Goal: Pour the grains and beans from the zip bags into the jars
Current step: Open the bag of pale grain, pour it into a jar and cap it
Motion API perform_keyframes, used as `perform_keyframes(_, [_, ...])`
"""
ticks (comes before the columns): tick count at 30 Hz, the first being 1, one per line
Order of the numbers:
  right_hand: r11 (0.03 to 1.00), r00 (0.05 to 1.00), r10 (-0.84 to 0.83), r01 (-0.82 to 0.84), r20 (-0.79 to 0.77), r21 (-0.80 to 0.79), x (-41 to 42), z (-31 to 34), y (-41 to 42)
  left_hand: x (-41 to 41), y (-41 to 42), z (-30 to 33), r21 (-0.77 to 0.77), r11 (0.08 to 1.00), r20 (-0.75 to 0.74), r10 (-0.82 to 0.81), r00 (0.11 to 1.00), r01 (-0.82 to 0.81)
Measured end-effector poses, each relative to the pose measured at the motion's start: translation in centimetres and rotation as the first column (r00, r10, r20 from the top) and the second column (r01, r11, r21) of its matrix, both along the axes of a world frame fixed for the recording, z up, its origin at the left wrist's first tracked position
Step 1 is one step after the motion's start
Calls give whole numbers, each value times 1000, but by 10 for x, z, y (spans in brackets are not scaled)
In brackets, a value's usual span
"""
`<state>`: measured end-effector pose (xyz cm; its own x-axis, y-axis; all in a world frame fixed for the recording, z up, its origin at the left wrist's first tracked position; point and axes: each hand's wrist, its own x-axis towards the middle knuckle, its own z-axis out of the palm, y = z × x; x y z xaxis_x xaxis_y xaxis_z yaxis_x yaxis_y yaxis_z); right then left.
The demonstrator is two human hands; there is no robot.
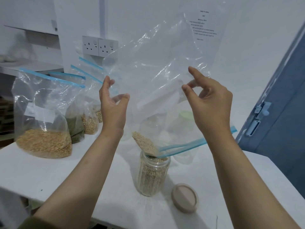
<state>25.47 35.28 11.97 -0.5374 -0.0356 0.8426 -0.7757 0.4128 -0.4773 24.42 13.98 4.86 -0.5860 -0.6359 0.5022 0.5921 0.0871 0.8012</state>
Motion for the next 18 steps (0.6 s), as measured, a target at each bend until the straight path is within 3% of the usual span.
perform_keyframes(18, [999,999,25,-24,22,-34,2,-1,0,0,5,3,-20,1000,10,8,1000,-8])
